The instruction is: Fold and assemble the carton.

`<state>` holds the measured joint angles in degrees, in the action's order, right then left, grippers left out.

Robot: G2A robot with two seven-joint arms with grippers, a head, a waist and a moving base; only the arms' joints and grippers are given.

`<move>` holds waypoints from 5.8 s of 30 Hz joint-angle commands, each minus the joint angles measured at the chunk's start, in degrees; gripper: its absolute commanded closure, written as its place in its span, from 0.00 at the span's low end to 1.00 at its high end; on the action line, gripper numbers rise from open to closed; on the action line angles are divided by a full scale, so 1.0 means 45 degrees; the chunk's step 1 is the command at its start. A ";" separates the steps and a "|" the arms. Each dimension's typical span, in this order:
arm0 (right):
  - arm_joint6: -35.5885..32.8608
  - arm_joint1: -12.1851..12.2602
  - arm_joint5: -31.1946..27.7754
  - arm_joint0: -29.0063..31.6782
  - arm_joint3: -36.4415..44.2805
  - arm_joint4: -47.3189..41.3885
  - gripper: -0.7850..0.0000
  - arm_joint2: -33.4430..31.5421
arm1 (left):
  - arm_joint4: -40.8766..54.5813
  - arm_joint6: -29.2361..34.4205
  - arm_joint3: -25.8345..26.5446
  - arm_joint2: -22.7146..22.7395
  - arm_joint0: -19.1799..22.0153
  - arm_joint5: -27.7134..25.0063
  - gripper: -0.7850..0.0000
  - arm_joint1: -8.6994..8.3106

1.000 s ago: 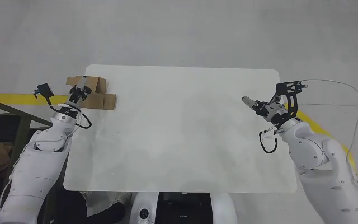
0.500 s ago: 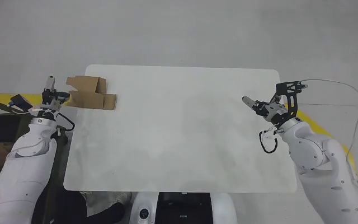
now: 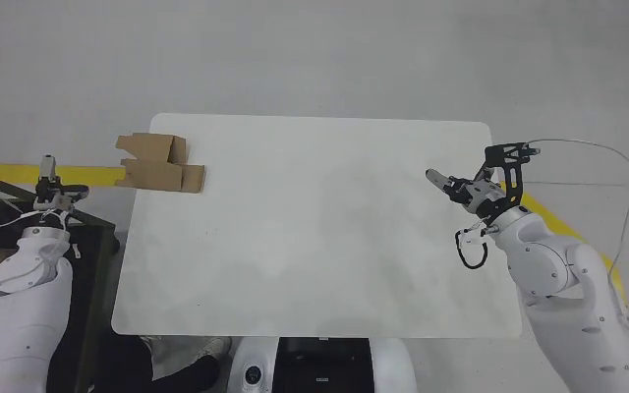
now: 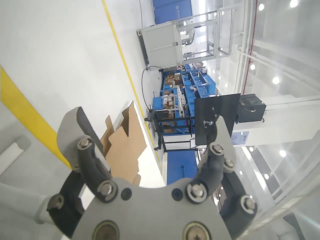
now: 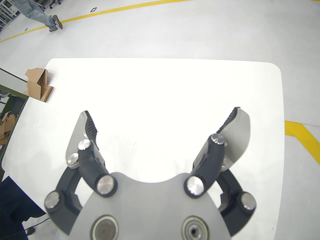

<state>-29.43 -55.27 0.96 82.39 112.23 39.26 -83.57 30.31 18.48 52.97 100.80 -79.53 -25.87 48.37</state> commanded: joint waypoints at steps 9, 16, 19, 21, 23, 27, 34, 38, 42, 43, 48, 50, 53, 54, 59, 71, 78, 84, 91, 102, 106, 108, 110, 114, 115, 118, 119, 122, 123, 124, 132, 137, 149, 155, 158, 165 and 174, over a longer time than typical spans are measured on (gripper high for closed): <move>0.0000 0.0000 0.0000 0.0000 0.0000 0.0000 0.00 0.0000 | -0.1072 0.0736 -0.2357 -0.0917 0.0935 -0.0260 0.00 0.0281; 0.0000 0.0000 0.0000 0.0000 0.0000 0.0000 0.00 0.0000 | -0.1230 0.1441 -0.3461 -0.1726 0.1943 -0.0852 0.00 0.0621; 0.0000 0.0000 0.0000 0.0000 0.0000 0.0000 0.00 0.0000 | -0.1423 0.1655 -0.3881 -0.2104 0.2538 -0.1127 0.00 0.0778; 0.0000 0.0000 0.0000 0.0000 0.0000 0.0000 0.00 0.0000 | -0.1623 0.1647 -0.4185 -0.2370 0.2958 -0.1334 0.00 0.0893; 0.0000 0.0000 0.0000 0.0000 0.0000 0.0000 0.00 0.0000 | -0.1840 0.1636 -0.4549 -0.2629 0.3334 -0.1482 0.00 0.1005; 0.0000 0.0000 0.0000 0.0000 0.0000 0.0000 0.00 0.0000 | -0.2012 0.1529 -0.5279 -0.2977 0.4007 -0.1719 0.00 0.1215; 0.0000 0.0000 0.0000 0.0000 0.0000 0.0000 0.00 0.0000 | -0.2276 0.1465 -0.6251 -0.3222 0.4824 -0.2196 0.35 0.1414; 0.0000 0.0000 0.0000 0.0000 0.0000 0.0000 0.00 0.0000 | -0.2473 0.1390 -0.6658 -0.3295 0.5176 -0.2390 0.60 0.1480; 0.0000 0.0000 0.0000 0.0000 0.0000 0.0000 0.00 0.0000 | -0.2733 0.1229 -0.7004 -0.3343 0.5467 -0.2540 0.73 0.1515; 0.0000 0.0000 0.0000 0.0000 0.0000 0.0000 0.00 0.0000 | -0.2787 0.1193 -0.7076 -0.3349 0.5533 -0.2582 0.75 0.1522; 0.0000 0.0000 0.0000 0.0000 0.0000 0.0000 0.00 0.0000 | -0.2882 0.0924 -0.7400 -0.3291 0.5810 -0.2779 0.94 0.1542; 0.0000 0.0000 0.0000 0.0000 0.0000 0.0000 0.00 0.0000 | -0.2888 0.0738 -0.7481 -0.3232 0.5911 -0.2883 1.00 0.1536; 0.0000 0.0000 0.0000 0.0000 0.0000 0.0000 0.00 0.0000 | -0.2949 0.0645 -0.7535 -0.3133 0.6038 -0.3071 1.00 0.1490; 0.0000 0.0000 0.0000 0.0000 0.0000 0.0000 0.00 0.0000 | -0.2912 0.0637 -0.7548 -0.3078 0.6086 -0.3096 1.00 0.1471; 0.0000 0.0000 0.0000 0.0000 0.0000 0.0000 0.00 0.0000 | -0.2348 0.0919 -0.7496 -0.2685 0.6277 -0.3127 1.00 0.1377; 0.0000 0.0000 0.0000 0.0000 0.0000 0.0000 0.00 0.0000 | -0.0834 0.1811 -0.5948 -0.2162 0.6444 -0.2423 1.00 0.1463; 0.0000 0.0000 0.0000 0.0000 0.0000 0.0000 0.00 0.0000 | -0.0018 0.2609 -0.3995 -0.2618 0.6256 -0.1698 1.00 0.1837; 0.0000 0.0000 0.0000 0.0000 0.0000 0.0000 0.00 0.0000 | 0.0244 0.2699 -0.2833 -0.3289 0.6196 -0.1111 1.00 0.2180; 0.0000 0.0000 0.0000 0.0000 0.0000 0.0000 0.00 0.0000 | 0.0423 0.3204 -0.1491 -0.4323 0.5920 -0.0674 1.00 0.2595; 0.0000 0.0000 0.0000 0.0000 0.0000 0.0000 0.00 0.0000 | 0.0645 0.4254 0.0911 -0.5334 0.5140 -0.0137 1.00 0.2953; 0.0000 0.0000 0.0000 0.0000 0.0000 0.0000 0.00 0.0000 | 0.0620 0.4971 0.2110 -0.5574 0.4850 -0.0110 1.00 0.3000; 0.0000 0.0000 0.0000 0.0000 0.0000 0.0000 0.00 0.0000 | 0.0698 0.5313 0.2649 -0.5695 0.4722 -0.0039 1.00 0.3027; 0.0000 0.0000 0.0000 0.0000 0.0000 0.0000 0.00 0.0000 | 0.0675 0.5803 0.3192 -0.5856 0.4593 -0.0084 1.00 0.3049; 0.0000 0.0000 0.0000 0.0000 0.0000 0.0000 0.00 0.0000 | 0.0916 0.6647 0.4017 -0.6100 0.4283 -0.0084 1.00 0.3089; 0.0000 0.0000 0.0000 0.0000 0.0000 0.0000 0.00 0.0000 | 0.0919 0.6778 0.4137 -0.6133 0.4234 -0.0029 1.00 0.3092; 0.0000 0.0000 0.0000 0.0000 0.0000 0.0000 0.00 0.0000 | 0.0725 0.6860 0.4495 -0.6297 0.4028 0.0002 1.00 0.3119; 0.0000 0.0000 0.0000 0.0000 0.0000 0.0000 0.00 0.0000 | 0.0569 0.6844 0.4578 -0.6354 0.3976 -0.0028 1.00 0.3128; 0.0000 0.0000 0.0000 0.0000 0.0000 0.0000 0.00 0.0000 | -0.0013 0.6819 0.4667 -0.6615 0.3898 -0.0091 1.00 0.3164; 0.0000 0.0000 0.0000 0.0000 0.0000 0.0000 0.00 0.0000 | -0.0173 0.6935 0.4707 -0.6704 0.3899 -0.0152 1.00 0.3174; 0.0000 0.0000 0.0000 0.0000 0.0000 0.0000 0.00 0.0000 | -0.0537 0.7070 0.4785 -0.6765 0.3894 -0.0446 1.00 0.3171; 0.0000 0.0000 0.0000 0.0000 0.0000 0.0000 0.00 0.0000 | -0.1432 0.7766 0.5280 -0.7094 0.3380 -0.1038 1.00 0.3153; 0.0000 0.0000 0.0000 0.0000 0.0000 0.0000 0.00 0.0000 | -0.1677 0.7808 0.5465 -0.7150 0.3398 -0.1059 1.00 0.3156; 0.0000 0.0000 0.0000 0.0000 0.0000 0.0000 0.00 0.0000 | -0.1688 0.7843 0.5468 -0.7165 0.3416 -0.1046 1.00 0.3158; 0.0000 0.0000 0.0000 0.0000 0.0000 0.0000 0.00 0.0000 | -0.1688 0.7843 0.5468 -0.7165 0.3416 -0.1046 1.00 0.3158; 0.0114 -0.0011 -0.0045 0.0015 -0.0052 -0.0012 0.00 0.0007 | -0.1688 0.7843 0.5468 -0.7165 0.3416 -0.1046 1.00 0.3158; 0.0188 -0.0220 -0.0548 -0.0250 -0.0583 -0.3207 0.00 0.0171 | -0.1846 0.8350 0.5574 -0.7474 0.3682 -0.0652 1.00 0.3190; -0.1400 -0.0493 -0.2370 -0.0737 -0.1091 -0.7822 0.00 0.1422 | -0.0463 1.0223 0.3918 -0.8250 0.4697 -0.0739 1.00 0.3398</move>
<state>-33.40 -57.35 -8.06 79.25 107.55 7.82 -78.41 27.71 63.12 71.85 64.10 -59.05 -29.47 63.57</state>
